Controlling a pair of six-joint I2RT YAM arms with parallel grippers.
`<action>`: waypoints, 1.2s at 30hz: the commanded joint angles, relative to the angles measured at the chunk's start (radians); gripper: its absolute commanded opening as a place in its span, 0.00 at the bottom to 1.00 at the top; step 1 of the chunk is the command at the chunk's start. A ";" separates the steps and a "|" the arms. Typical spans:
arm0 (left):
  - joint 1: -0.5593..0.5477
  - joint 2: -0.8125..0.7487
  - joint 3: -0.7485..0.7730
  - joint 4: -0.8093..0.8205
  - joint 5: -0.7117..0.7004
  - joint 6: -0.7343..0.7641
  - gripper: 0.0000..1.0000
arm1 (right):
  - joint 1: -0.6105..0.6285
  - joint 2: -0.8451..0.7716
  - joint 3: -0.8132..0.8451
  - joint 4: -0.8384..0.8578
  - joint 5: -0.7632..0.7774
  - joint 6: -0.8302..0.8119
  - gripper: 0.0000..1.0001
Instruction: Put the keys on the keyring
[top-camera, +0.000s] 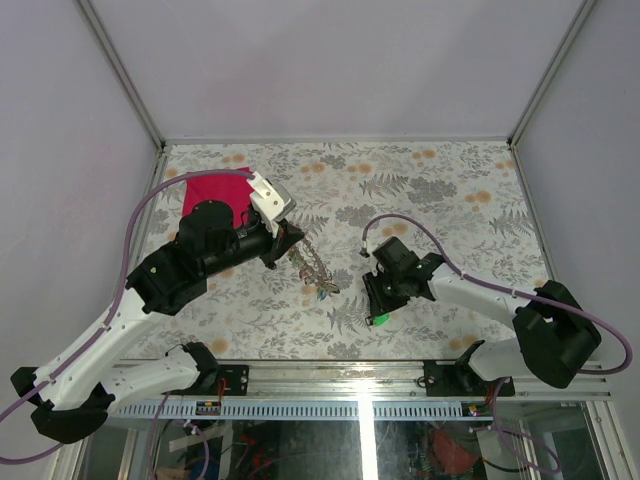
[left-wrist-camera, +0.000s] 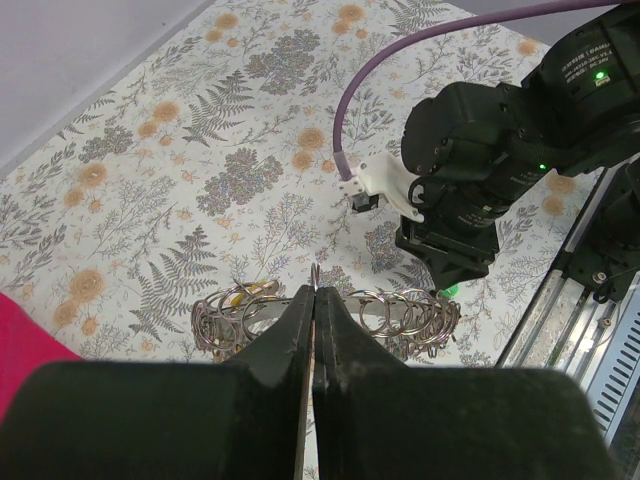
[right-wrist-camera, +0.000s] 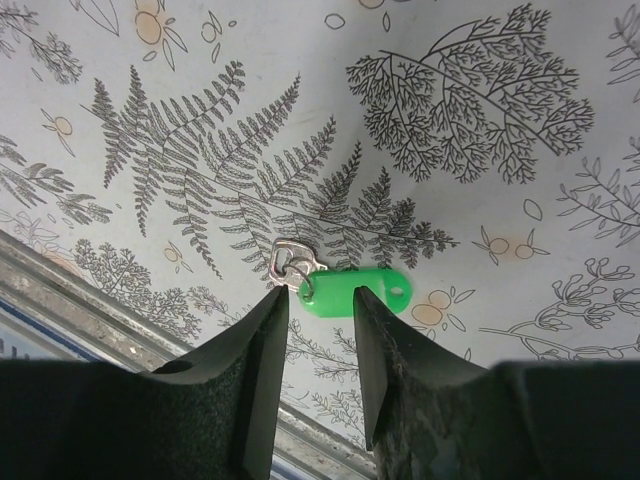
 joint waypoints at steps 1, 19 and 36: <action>0.003 -0.013 0.027 0.070 0.006 -0.013 0.00 | 0.038 0.033 0.025 0.008 0.043 0.012 0.38; 0.004 -0.019 0.023 0.069 0.001 -0.012 0.00 | 0.092 0.097 0.045 0.020 0.047 0.023 0.33; 0.003 -0.019 0.023 0.066 -0.002 -0.013 0.00 | 0.134 0.084 0.080 -0.022 0.097 0.020 0.31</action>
